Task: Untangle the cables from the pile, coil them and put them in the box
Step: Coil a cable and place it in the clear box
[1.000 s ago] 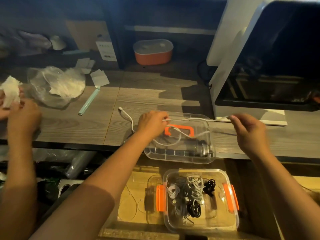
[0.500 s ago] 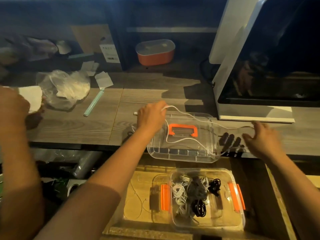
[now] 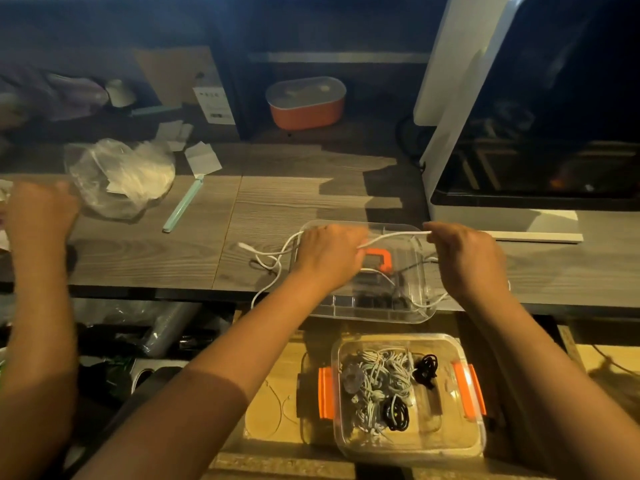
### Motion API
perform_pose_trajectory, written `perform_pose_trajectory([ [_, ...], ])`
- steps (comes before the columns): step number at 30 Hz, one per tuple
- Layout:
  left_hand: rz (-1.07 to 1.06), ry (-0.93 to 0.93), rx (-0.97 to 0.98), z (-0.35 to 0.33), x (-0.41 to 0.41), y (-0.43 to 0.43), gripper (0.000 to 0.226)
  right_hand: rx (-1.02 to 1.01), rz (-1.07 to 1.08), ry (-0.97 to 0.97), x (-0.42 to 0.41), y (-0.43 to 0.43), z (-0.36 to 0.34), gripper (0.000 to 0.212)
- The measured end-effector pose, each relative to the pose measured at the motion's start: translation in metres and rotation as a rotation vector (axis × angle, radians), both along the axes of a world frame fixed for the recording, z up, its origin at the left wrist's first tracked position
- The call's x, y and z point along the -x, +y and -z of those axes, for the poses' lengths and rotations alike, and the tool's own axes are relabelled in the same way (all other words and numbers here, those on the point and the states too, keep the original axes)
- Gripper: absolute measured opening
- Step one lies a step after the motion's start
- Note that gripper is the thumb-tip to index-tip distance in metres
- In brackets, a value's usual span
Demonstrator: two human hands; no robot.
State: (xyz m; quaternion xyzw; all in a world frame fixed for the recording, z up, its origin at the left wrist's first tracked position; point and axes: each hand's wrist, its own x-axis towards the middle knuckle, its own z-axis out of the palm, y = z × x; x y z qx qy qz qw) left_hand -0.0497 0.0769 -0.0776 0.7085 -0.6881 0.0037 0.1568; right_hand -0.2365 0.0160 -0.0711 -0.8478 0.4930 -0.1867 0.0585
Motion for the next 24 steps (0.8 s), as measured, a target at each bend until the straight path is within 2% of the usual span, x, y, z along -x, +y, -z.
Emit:
perform_pose_trajectory([
  [4, -0.179, -0.004, -0.179, 0.007, -0.032, 0.006, 0.024, -0.109, 0.235, -0.017, 0.031, -0.015, -0.001, 0.032],
  [7, -0.172, 0.037, -0.231, 0.014, -0.034, 0.01, 0.025, -0.2, 0.242, 0.09, 0.041, -0.021, -0.001, 0.034],
  [8, -0.175, 0.058, -0.227, 0.014, -0.028, 0.01, 0.024, -0.265, 0.238, 0.105, 0.04, -0.02, -0.003, 0.042],
  [10, -0.157, 0.07, -0.184, 0.013, -0.013, 0.009, 0.023, -0.388, 0.213, 0.185, 0.032, -0.013, -0.015, 0.075],
  [11, -0.142, 0.06, -0.15, 0.011, -0.005, 0.009, 0.024, -0.4, 0.187, 0.264, 0.027, -0.005, -0.022, 0.09],
  [13, -0.126, 0.056, -0.087, 0.009, 0.008, 0.009, 0.026, -0.378, 0.096, 0.396, 0.012, 0.017, -0.03, 0.103],
  [15, -0.087, 0.089, -0.037, 0.005, 0.019, 0.012, 0.027, -0.365, 0.022, 0.411, -0.003, 0.041, -0.024, 0.093],
  [19, 0.076, 0.282, 0.075, -0.004, 0.028, 0.019, 0.03, -0.265, -0.019, 0.106, -0.003, 0.052, 0.006, 0.026],
  [21, 0.02, 0.352, -0.064, -0.004, 0.023, 0.021, 0.023, -0.271, 0.004, 0.001, 0.004, 0.049, 0.006, 0.015],
  [24, -0.073, 0.381, -0.375, 0.009, 0.013, 0.023, 0.02, -0.239, 0.059, -0.028, 0.012, 0.042, -0.005, 0.009],
])
